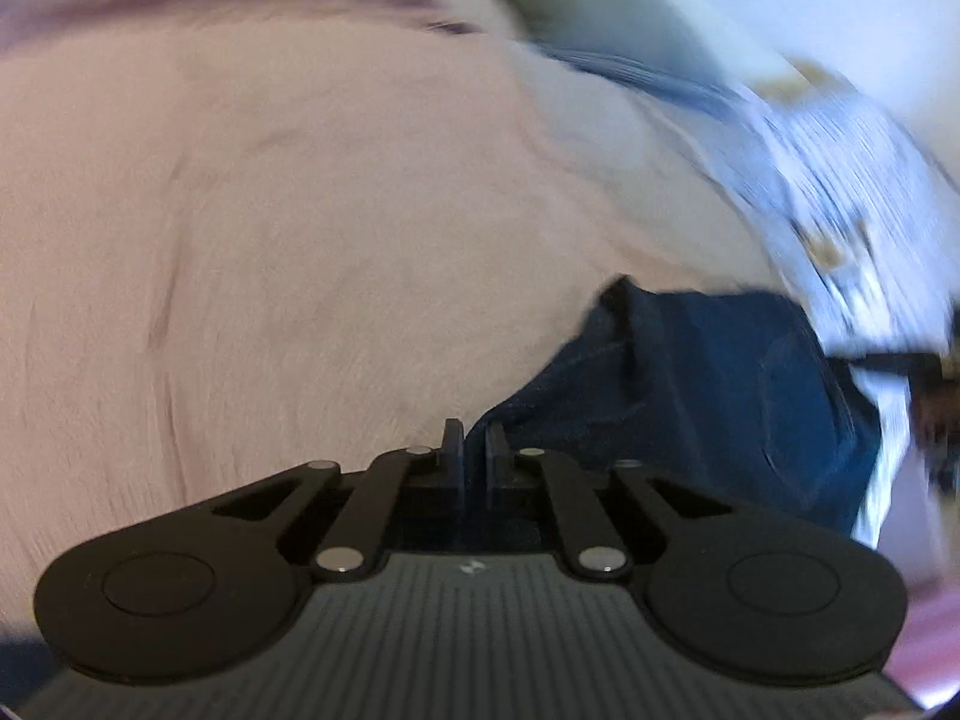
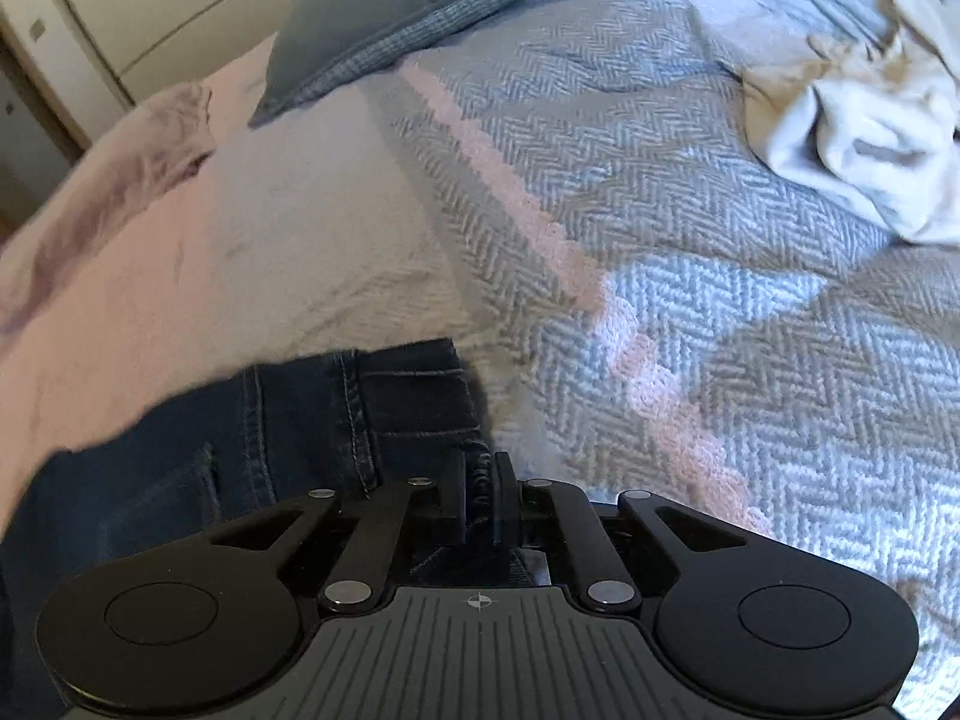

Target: Fold clothes

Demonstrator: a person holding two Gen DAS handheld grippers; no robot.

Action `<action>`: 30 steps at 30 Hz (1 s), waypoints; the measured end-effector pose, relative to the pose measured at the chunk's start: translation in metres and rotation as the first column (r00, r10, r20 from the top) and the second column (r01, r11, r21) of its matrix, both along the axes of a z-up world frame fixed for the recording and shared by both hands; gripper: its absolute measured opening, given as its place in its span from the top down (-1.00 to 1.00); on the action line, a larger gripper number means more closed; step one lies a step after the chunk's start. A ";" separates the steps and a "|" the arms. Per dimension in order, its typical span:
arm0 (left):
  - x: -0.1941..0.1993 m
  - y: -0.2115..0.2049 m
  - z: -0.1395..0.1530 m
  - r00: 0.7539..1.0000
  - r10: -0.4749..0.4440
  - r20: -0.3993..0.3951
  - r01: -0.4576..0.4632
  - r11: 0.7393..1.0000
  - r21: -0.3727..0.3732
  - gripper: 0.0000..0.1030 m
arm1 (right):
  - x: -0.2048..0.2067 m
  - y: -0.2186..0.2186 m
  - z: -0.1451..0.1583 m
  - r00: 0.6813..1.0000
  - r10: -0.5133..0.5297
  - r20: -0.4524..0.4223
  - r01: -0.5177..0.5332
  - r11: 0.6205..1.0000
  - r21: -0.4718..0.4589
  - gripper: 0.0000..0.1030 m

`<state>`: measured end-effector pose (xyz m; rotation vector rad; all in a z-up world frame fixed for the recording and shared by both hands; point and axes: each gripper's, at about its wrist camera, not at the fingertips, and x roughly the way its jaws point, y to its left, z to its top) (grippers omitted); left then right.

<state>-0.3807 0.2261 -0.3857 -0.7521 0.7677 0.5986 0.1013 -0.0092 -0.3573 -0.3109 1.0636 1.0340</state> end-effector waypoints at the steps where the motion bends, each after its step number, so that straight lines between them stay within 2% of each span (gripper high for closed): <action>1: 0.002 0.000 -0.001 1.000 0.024 -0.010 -0.024 1.000 -0.006 0.84 | -0.003 0.002 0.000 1.000 -0.001 0.022 0.001 1.000 -0.010 0.88; 3: 0.005 0.000 0.003 0.999 0.028 -0.029 -0.028 1.000 0.005 0.84 | -0.009 0.007 0.011 0.996 0.005 0.085 -0.003 1.000 -0.013 0.85; 5: 0.006 -0.001 0.014 0.999 -0.022 -0.047 0.024 0.999 0.042 0.78 | -0.015 0.013 0.022 0.989 0.010 0.148 -0.008 1.000 -0.016 0.76; 7: 0.006 -0.002 0.024 0.996 -0.071 -0.060 0.075 0.995 0.072 0.70 | -0.021 0.018 0.033 0.978 0.016 0.210 -0.012 1.000 -0.019 0.45; 8: 0.008 -0.001 0.027 0.994 -0.091 -0.059 0.095 0.993 0.074 0.68 | -0.026 0.021 0.040 0.971 0.034 0.236 -0.032 0.999 -0.012 0.38; 10: 0.009 0.004 0.033 0.993 -0.111 -0.048 0.114 0.991 0.064 0.62 | -0.044 0.035 0.052 0.958 0.137 0.251 -0.148 0.989 0.027 0.19; 12: 0.018 0.005 0.034 0.991 -0.122 -0.047 0.124 0.991 0.049 0.55 | -0.068 0.059 0.056 0.937 0.285 0.202 -0.301 0.953 0.049 0.18; 14: 0.030 0.006 0.032 0.988 -0.134 -0.081 0.137 0.990 0.040 0.55 | -0.095 0.087 0.051 0.894 0.430 0.127 -0.440 0.896 0.061 0.18; 17: 0.044 0.008 0.024 0.979 -0.161 -0.126 0.164 0.986 0.013 0.54 | -0.142 0.130 0.045 0.787 0.615 0.050 -0.617 0.782 0.082 0.18; 20: 0.050 0.010 0.016 0.975 -0.169 -0.145 0.170 0.985 -0.010 0.55 | -0.178 0.166 0.035 0.683 0.731 0.005 -0.728 0.680 0.092 0.18; 23: 0.046 0.011 0.012 0.981 -0.150 -0.125 0.147 0.989 -0.033 0.57 | -0.187 0.194 0.015 0.627 0.772 -0.103 -0.769 0.635 0.075 0.19; 24: 0.044 0.012 0.011 0.984 -0.139 -0.115 0.135 0.990 -0.041 0.62 | -0.185 0.194 0.013 0.629 0.769 -0.112 -0.764 0.638 0.093 0.20; 25: 0.042 0.012 0.010 0.986 -0.128 -0.105 0.124 0.991 -0.049 0.68 | -0.183 0.195 0.012 0.631 0.767 -0.121 -0.759 0.642 0.110 0.72; 26: 0.039 0.013 0.009 0.988 -0.118 -0.096 0.113 0.992 -0.056 0.71 | -0.182 0.195 0.010 0.632 0.764 -0.129 -0.754 0.645 0.127 0.77; 27: 0.037 0.013 0.009 0.990 -0.109 -0.086 0.104 0.993 -0.060 0.75 | -0.180 0.196 0.008 0.633 0.761 -0.138 -0.748 0.648 0.144 0.89; 29: 0.034 0.013 0.008 0.994 -0.093 -0.065 0.089 0.994 -0.061 0.84 | -0.176 0.197 0.005 0.635 0.756 -0.156 -0.735 0.654 0.178 0.94; 30: 0.030 0.014 0.006 0.997 -0.069 -0.047 0.065 0.995 -0.074 0.88 | -0.173 0.196 0.004 0.647 0.744 -0.167 -0.718 0.668 0.196 0.95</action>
